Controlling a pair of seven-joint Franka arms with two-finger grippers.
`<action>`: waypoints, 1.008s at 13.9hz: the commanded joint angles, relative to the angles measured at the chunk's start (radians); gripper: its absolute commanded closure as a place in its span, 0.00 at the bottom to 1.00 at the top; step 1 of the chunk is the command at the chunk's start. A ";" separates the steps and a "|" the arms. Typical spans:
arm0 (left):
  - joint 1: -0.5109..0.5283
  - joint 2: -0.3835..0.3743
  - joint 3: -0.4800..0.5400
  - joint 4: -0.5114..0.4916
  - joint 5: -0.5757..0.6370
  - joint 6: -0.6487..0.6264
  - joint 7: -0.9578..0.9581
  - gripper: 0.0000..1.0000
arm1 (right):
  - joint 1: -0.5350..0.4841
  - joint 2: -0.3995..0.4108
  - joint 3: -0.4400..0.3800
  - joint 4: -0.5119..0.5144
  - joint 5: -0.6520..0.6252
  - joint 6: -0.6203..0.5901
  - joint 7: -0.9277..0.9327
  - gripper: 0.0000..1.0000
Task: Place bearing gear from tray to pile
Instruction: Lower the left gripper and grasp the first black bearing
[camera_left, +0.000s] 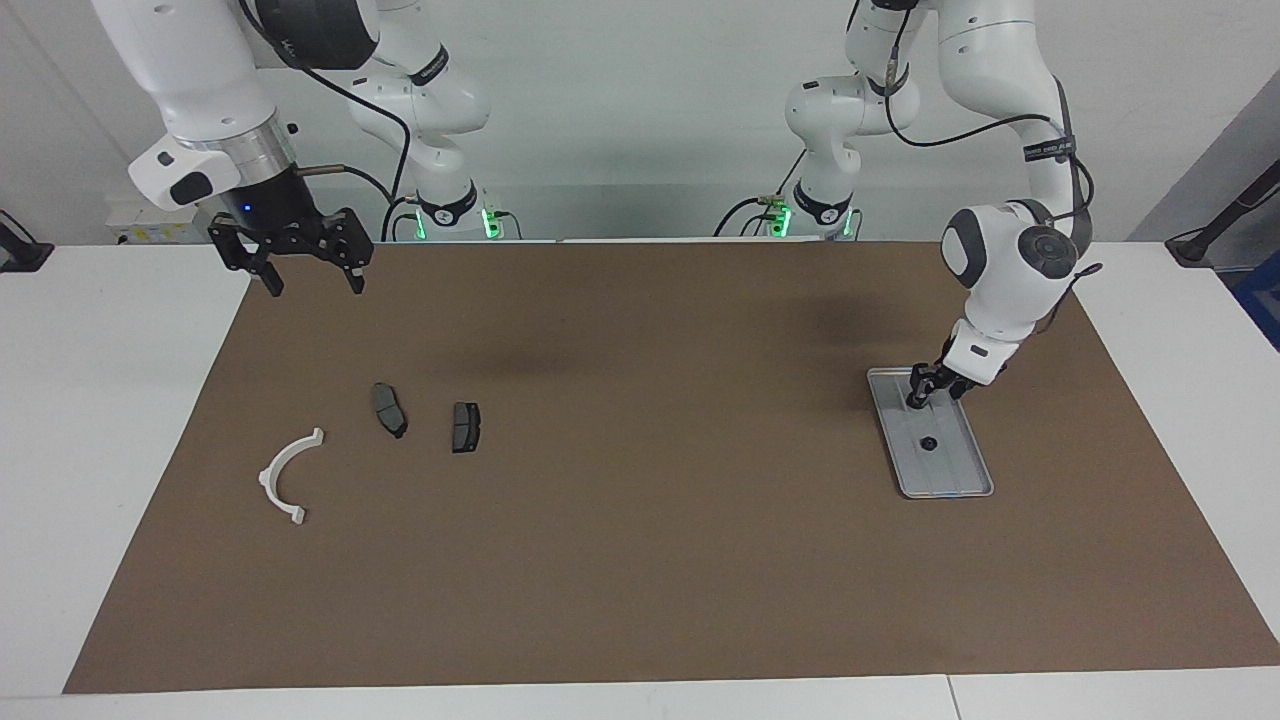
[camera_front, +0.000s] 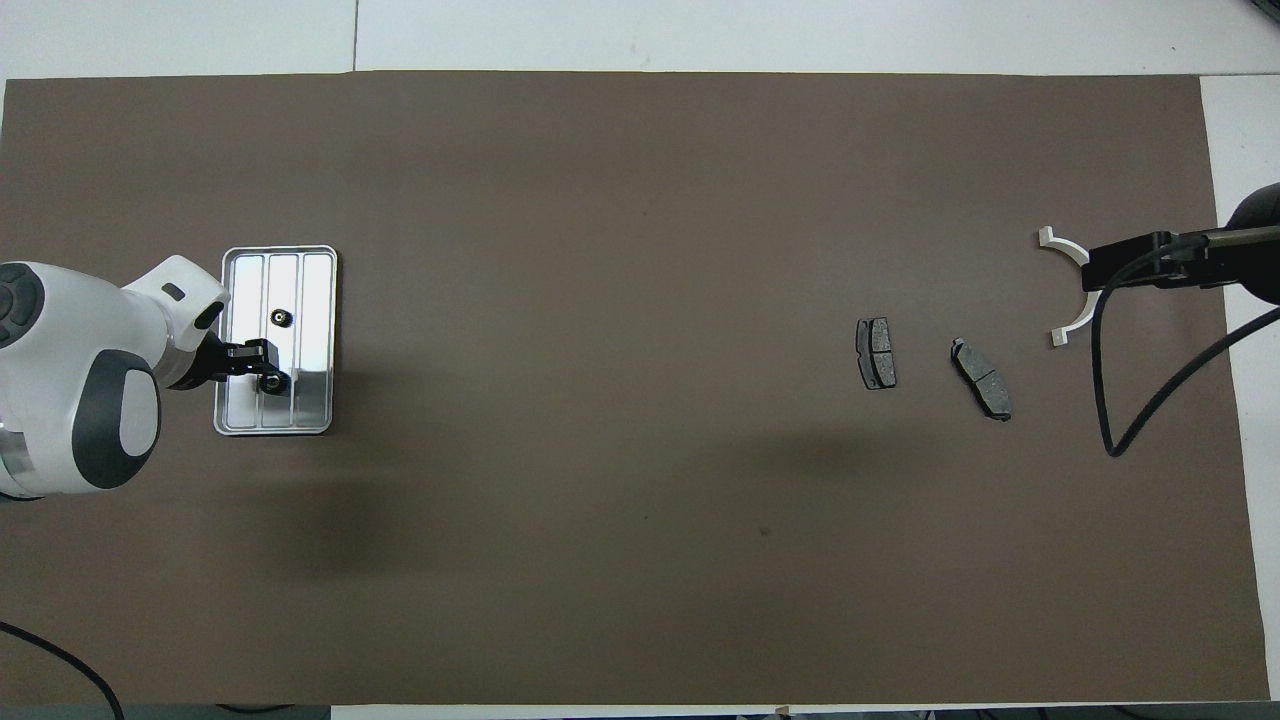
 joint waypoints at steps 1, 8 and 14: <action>-0.006 -0.008 -0.004 -0.027 0.014 0.026 -0.049 0.42 | -0.010 -0.001 0.003 -0.007 0.002 0.006 -0.036 0.00; -0.017 -0.007 -0.004 -0.071 0.014 0.077 -0.079 0.41 | -0.011 0.010 0.003 -0.007 0.005 0.004 -0.035 0.00; -0.027 0.007 -0.004 -0.073 0.014 0.092 -0.084 0.41 | -0.011 0.016 0.003 -0.007 0.005 0.006 -0.035 0.00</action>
